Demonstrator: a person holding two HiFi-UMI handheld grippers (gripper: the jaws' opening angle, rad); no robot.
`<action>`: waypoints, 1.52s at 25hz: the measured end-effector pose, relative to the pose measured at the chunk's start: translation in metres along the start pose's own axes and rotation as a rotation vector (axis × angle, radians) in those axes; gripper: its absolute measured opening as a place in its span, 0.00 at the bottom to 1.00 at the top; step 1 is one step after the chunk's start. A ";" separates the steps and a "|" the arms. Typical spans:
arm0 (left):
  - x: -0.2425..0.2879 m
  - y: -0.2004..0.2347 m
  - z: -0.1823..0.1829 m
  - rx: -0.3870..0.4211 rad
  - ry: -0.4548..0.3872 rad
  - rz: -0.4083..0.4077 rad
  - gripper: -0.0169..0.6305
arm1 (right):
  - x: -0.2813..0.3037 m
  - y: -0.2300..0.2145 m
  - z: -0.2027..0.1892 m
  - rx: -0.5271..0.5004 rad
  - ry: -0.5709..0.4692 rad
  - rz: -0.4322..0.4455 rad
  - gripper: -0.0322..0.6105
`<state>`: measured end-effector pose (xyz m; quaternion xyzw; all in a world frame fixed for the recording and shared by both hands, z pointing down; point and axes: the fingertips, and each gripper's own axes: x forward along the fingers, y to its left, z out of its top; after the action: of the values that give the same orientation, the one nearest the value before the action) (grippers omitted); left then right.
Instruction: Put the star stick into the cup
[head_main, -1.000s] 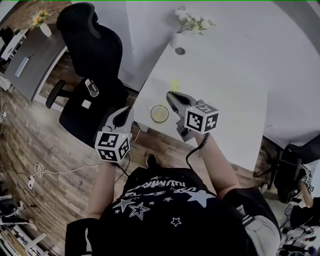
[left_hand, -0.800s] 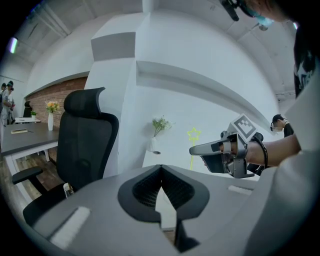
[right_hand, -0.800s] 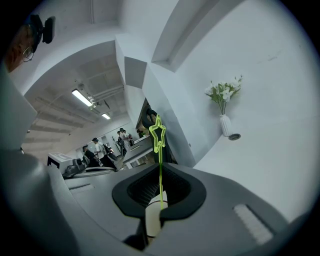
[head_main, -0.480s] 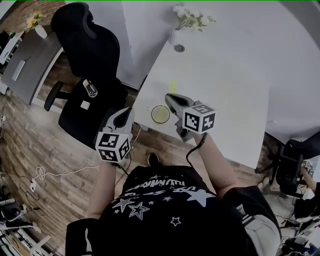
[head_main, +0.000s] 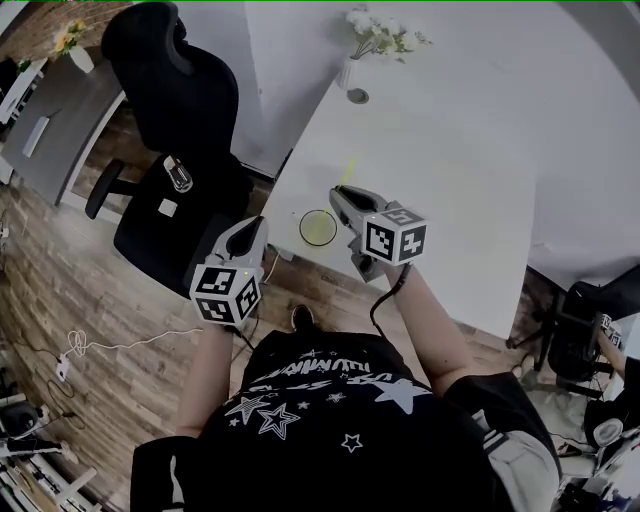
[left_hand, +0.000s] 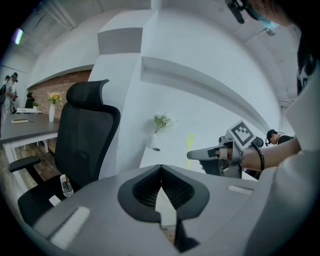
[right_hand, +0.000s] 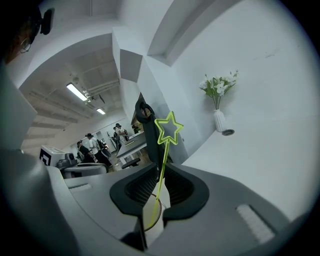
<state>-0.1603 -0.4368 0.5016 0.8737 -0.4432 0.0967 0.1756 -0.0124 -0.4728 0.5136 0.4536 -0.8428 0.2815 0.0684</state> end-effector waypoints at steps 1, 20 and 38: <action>-0.001 -0.002 -0.003 -0.005 0.003 0.000 0.03 | -0.001 -0.001 -0.003 -0.001 0.007 0.000 0.16; -0.019 -0.031 -0.019 -0.048 0.003 0.062 0.03 | -0.042 -0.012 -0.025 0.031 0.027 0.005 0.21; -0.066 -0.098 -0.028 -0.031 -0.033 0.124 0.03 | -0.122 0.010 -0.043 0.029 0.012 0.078 0.15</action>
<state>-0.1201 -0.3230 0.4840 0.8433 -0.5006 0.0863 0.1755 0.0440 -0.3570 0.5002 0.4197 -0.8552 0.2989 0.0558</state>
